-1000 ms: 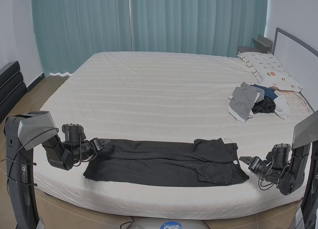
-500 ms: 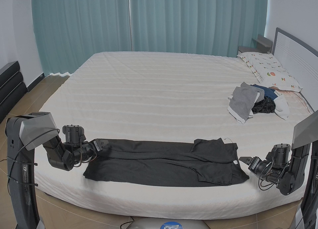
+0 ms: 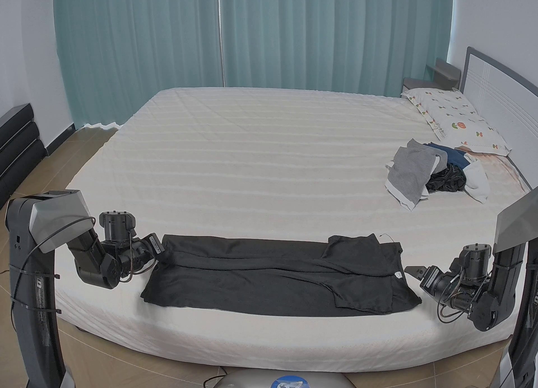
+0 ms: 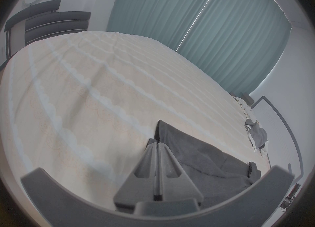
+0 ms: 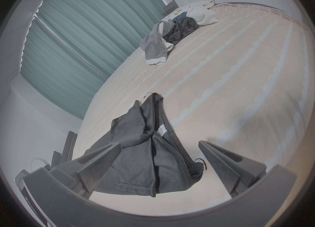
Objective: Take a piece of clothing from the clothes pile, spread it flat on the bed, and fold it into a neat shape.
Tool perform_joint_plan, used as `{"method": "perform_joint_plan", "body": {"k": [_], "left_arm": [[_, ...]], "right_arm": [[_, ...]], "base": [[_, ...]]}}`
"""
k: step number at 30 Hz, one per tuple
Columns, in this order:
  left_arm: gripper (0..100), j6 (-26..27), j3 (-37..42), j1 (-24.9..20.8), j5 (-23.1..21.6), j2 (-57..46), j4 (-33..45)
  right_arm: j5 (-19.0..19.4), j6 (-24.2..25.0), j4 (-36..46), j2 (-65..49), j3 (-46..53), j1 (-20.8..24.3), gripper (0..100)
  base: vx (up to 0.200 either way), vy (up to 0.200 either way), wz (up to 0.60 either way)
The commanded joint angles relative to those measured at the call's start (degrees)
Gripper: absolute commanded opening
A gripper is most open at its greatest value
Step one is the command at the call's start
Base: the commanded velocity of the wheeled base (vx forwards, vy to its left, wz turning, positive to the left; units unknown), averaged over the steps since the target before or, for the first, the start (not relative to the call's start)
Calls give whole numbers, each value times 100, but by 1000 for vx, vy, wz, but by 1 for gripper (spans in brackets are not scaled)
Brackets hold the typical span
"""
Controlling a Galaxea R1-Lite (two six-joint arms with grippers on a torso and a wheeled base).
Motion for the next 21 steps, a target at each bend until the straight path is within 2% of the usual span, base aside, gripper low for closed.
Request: {"method": "perform_joint_plan", "body": {"k": [1,9,10,21], "left_arm": [[0,-90,39,-7,10,-32,-173],[0,-205,48,11,-8,-32,-252],[100,-205,48,11,-8,-41,-252],[100,-275,233,20,-307,-41,-261]], "right_arm": [[1,3,-1,-22,-5,18,100],[1,3,-150,40,31,27,100],[1,3,-150,49,31,27,100],[1,3,-159,93,39,62,100]], "base": [[0,0,0],[0,0,0],[0,0,0],[0,0,0]]}}
